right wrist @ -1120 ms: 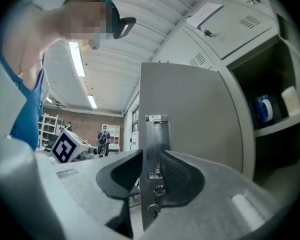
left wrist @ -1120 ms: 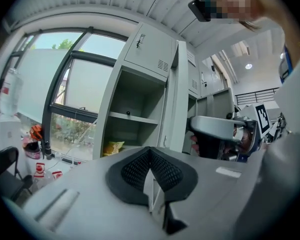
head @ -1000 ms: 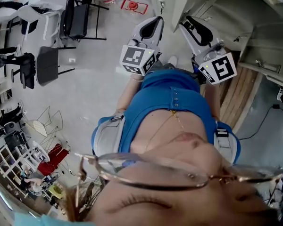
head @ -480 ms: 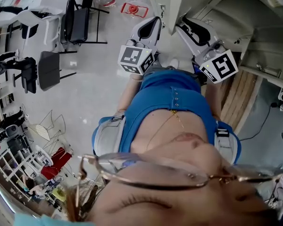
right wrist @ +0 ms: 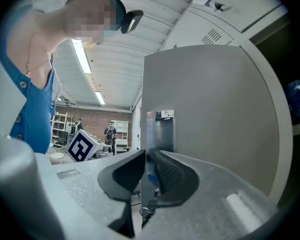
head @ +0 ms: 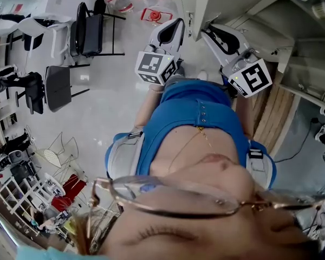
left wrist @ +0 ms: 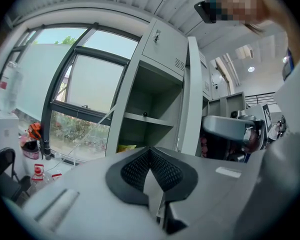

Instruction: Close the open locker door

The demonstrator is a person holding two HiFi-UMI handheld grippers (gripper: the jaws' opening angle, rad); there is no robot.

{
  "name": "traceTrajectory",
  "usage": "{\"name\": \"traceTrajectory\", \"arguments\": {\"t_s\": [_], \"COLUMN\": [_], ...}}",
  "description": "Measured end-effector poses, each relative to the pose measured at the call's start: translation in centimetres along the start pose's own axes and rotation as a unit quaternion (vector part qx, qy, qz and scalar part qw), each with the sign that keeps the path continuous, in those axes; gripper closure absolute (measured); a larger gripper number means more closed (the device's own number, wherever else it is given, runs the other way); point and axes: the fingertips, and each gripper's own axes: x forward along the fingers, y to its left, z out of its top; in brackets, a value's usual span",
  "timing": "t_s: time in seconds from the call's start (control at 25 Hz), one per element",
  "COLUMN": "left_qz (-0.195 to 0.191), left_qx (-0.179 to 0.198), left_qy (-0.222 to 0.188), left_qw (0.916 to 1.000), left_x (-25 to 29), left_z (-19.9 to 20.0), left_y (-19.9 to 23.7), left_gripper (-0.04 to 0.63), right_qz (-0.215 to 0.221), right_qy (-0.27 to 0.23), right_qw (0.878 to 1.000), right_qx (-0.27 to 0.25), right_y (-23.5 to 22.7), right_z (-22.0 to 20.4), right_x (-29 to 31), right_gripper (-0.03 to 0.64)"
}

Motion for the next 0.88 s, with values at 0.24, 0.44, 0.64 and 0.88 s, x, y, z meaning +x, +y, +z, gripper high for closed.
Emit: {"name": "traceTrajectory", "arguments": {"t_s": [0.24,0.44,0.64,0.88], "left_qz": [-0.007,-0.01,-0.013,-0.023], "left_qx": [-0.003,0.002,0.004,0.01], "left_qy": [-0.001,0.0,0.005,0.006], "left_qw": [1.0,0.9999,0.9999,0.9997], "left_x": [0.6,1.0,1.5,2.0], "left_z": [0.9,1.4,1.5,2.0], "left_y": [2.5,4.0,5.6,6.6], "left_gripper": [0.595,0.595,0.595,0.595], "right_qz": [-0.021,-0.042,-0.063,-0.085], "right_qy": [0.003,0.005,0.005,0.001], "right_qw": [1.0,0.999,0.998,0.996], "right_qx": [0.001,0.003,0.005,0.005], "right_y": [-1.3,-2.3,-3.5,-5.0], "right_z": [0.0,-0.1,-0.4,-0.3], "right_x": [3.0,4.9,6.8,8.6], "right_gripper": [0.569,0.572,0.575,0.58]}}
